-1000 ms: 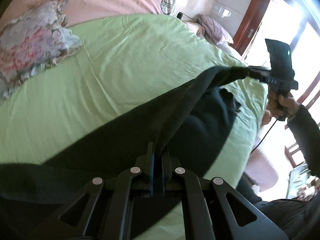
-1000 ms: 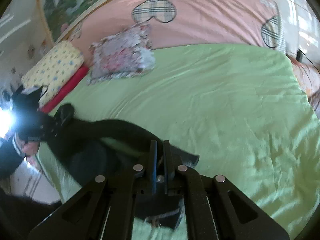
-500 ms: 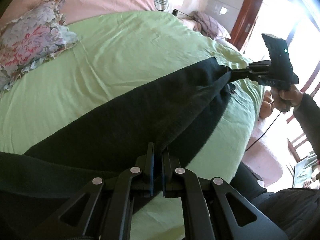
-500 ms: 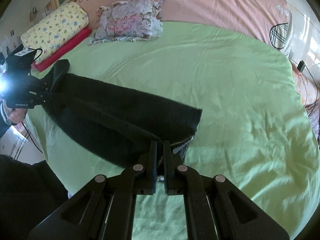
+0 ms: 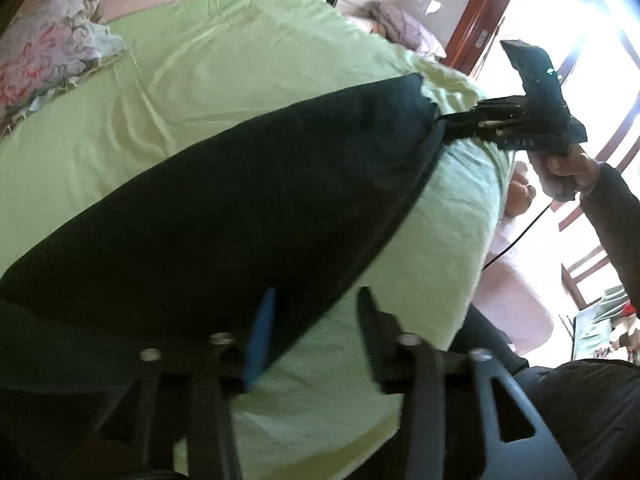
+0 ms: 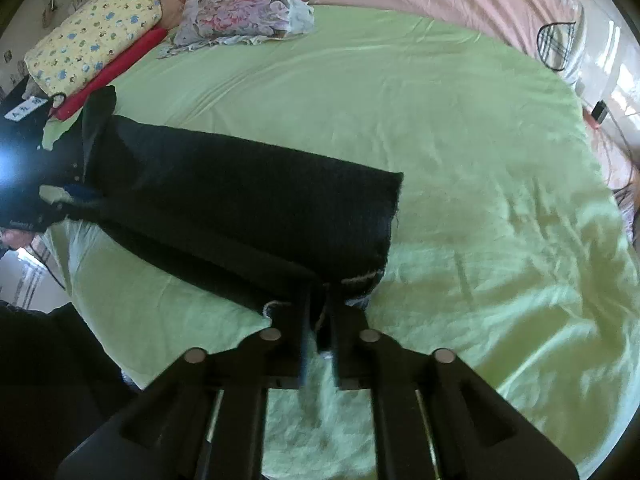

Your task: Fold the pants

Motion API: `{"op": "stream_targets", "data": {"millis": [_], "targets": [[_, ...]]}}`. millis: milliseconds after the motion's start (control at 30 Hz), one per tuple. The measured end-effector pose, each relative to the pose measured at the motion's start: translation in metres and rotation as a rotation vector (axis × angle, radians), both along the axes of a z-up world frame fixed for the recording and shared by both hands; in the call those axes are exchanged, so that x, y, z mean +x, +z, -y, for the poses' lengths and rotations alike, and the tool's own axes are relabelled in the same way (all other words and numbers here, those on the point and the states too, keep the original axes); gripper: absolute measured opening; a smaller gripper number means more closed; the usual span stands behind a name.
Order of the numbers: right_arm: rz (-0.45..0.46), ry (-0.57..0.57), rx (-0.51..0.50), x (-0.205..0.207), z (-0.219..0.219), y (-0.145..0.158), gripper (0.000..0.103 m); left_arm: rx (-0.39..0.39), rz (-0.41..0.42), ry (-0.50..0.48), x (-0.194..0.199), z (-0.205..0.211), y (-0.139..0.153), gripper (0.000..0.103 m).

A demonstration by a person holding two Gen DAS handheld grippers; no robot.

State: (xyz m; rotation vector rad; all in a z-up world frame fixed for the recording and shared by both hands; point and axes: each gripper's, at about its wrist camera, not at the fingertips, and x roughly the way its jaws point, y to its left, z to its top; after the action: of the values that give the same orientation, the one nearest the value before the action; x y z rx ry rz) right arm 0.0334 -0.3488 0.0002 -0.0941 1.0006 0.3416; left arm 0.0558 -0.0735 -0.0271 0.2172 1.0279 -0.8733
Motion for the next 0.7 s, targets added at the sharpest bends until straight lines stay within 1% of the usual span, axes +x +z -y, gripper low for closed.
{"op": "stream_targets", "data": {"millis": [33,67,100,167,267,367,400,467,567,700], "targets": [[-0.007,-0.008,-0.002,-0.002,-0.001,0.001,0.031,-0.006,0.007,0.003,-0.003,-0.001,0.001,0.055],[-0.005,-0.013,-0.006,-0.006,-0.003,0.003,0.047,-0.013,0.008,0.006,-0.005,-0.003,0.001,0.055],[0.005,-0.02,-0.011,-0.01,-0.005,0.005,0.058,-0.021,0.007,0.013,-0.007,-0.005,0.002,0.055],[0.026,-0.023,0.001,-0.017,-0.007,0.011,0.059,-0.037,0.004,0.043,-0.009,-0.012,0.004,0.055],[0.072,-0.047,0.054,-0.029,-0.009,0.028,0.059,-0.08,-0.007,0.091,-0.01,-0.028,0.01,0.056],[0.124,-0.05,0.151,-0.034,-0.019,0.045,0.059,-0.107,0.004,0.156,-0.011,-0.049,0.018,0.061],[0.136,-0.042,0.198,-0.033,-0.025,0.049,0.059,-0.112,0.011,0.178,-0.011,-0.056,0.02,0.061],[0.143,-0.024,0.254,-0.028,-0.037,0.052,0.059,-0.128,0.021,0.23,-0.008,-0.076,0.025,0.061],[0.144,0.024,0.327,-0.014,-0.068,0.052,0.059,-0.147,0.036,0.312,-0.004,-0.107,0.032,0.061],[0.107,0.1,0.393,0.001,-0.114,0.044,0.059,-0.171,0.042,0.404,0.003,-0.15,0.038,0.061]]}}
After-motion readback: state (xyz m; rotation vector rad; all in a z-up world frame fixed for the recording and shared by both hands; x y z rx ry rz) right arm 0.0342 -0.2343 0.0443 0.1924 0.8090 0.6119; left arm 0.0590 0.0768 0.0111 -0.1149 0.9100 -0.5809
